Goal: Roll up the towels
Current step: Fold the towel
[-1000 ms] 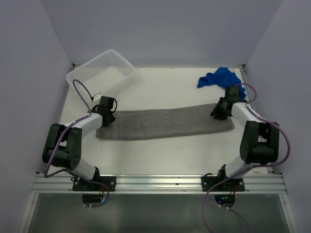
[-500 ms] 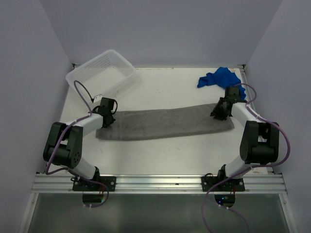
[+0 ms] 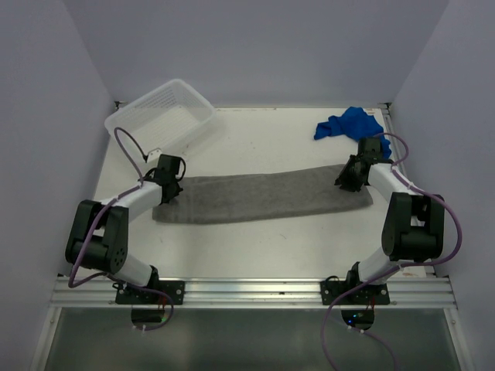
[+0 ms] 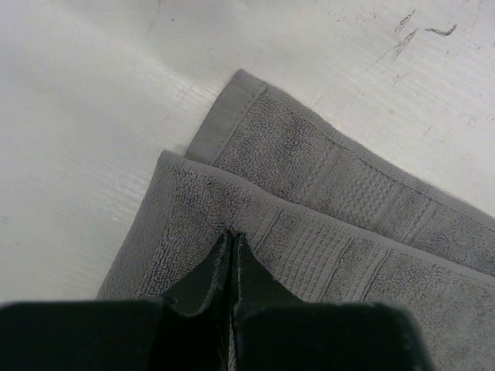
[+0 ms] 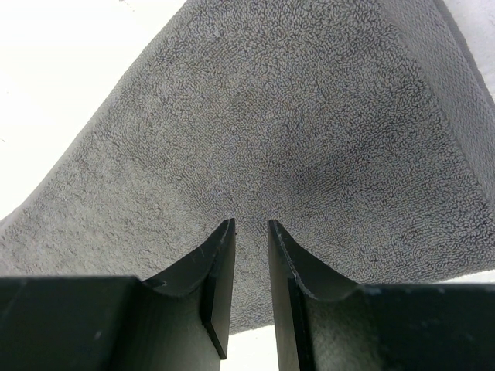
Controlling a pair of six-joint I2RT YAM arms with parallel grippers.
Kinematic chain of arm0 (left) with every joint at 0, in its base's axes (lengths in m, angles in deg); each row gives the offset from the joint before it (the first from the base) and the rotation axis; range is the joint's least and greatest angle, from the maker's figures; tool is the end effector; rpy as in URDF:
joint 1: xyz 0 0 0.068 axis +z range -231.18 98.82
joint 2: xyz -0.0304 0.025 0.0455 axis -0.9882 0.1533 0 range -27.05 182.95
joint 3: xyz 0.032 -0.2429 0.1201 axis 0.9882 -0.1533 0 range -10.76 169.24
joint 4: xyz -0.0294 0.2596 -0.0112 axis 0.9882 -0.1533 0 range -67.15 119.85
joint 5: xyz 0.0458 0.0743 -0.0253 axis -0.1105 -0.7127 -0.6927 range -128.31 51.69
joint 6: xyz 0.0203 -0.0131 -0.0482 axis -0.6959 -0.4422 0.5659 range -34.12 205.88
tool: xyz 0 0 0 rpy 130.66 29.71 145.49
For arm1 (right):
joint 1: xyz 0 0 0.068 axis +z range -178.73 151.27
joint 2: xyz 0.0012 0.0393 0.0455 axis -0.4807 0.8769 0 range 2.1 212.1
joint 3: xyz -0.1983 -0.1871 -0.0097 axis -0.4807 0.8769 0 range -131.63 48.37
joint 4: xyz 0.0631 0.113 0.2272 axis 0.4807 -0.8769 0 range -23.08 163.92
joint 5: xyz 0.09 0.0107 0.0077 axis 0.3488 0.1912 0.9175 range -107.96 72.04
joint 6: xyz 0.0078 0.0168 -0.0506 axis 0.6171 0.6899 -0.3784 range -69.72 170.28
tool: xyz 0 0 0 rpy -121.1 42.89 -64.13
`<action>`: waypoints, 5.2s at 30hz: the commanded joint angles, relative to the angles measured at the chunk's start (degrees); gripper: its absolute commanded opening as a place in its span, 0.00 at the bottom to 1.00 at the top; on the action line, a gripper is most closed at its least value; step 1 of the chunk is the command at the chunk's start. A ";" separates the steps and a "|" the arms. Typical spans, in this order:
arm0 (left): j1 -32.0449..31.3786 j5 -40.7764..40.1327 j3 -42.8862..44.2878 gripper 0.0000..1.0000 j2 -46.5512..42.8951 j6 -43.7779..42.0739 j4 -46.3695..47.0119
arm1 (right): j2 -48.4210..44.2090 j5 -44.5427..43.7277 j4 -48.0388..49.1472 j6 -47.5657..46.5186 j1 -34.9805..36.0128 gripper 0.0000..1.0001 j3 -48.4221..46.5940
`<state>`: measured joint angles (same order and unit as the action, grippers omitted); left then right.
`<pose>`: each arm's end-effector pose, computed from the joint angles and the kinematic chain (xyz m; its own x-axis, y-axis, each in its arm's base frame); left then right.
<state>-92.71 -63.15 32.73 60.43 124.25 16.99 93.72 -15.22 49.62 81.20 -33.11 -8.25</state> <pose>0.2818 -0.0422 0.1612 -0.6162 -0.4491 -0.6470 -0.5434 0.8370 -0.0635 0.3177 -0.0226 0.1918 -0.7088 0.5690 -0.4170 0.4850 0.8223 0.2977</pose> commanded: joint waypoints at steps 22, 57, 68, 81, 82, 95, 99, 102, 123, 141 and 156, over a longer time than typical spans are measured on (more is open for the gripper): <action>0.46 -5.04 9.07 0.00 -0.13 -2.77 -0.85 | -0.03 -0.55 -0.49 0.11 0.34 0.27 -2.35; -2.53 8.76 21.11 0.85 -15.24 -17.53 -6.99 | 8.84 -14.87 1.09 -12.28 -7.75 0.51 -4.90; -2.53 8.05 15.58 0.89 -17.43 -20.70 -2.87 | 9.64 -11.71 2.76 -12.11 -7.75 0.49 -1.22; -2.53 8.76 13.12 0.91 -20.95 -21.14 -1.99 | 11.04 -3.19 2.59 -15.09 -7.48 0.28 -1.74; -2.53 8.67 13.12 0.91 -21.04 -21.14 -1.99 | 10.96 -3.01 2.24 -15.27 -7.48 0.24 -1.91; -2.62 9.02 12.68 0.91 -21.92 -21.23 -1.73 | 7.53 -8.80 -6.02 -15.62 -7.22 0.00 -7.09; -2.71 9.46 12.59 0.91 -22.27 -21.23 -1.64 | 3.84 -11.61 -8.74 -15.62 -7.13 0.00 -8.59; -2.71 9.55 12.68 0.91 -22.70 -21.23 -1.81 | 1.38 -14.07 -11.90 -16.15 -7.13 0.00 -11.14; -2.71 11.13 12.41 0.92 -23.41 -20.88 -1.46 | -4.17 -29.98 -23.24 -14.05 16.48 0.00 -24.32; -2.80 3.67 11.71 0.92 -27.63 -20.79 -1.81 | 19.29 -29.38 -36.70 0.19 47.78 0.00 -57.35; -2.80 4.89 11.62 0.93 -28.60 -20.44 -1.64 | 34.68 -18.22 -29.68 11.35 55.27 0.00 -78.30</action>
<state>-95.16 -58.23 44.64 33.17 104.28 12.75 127.51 -37.01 16.01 88.35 21.97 -85.04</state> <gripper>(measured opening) 0.923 0.116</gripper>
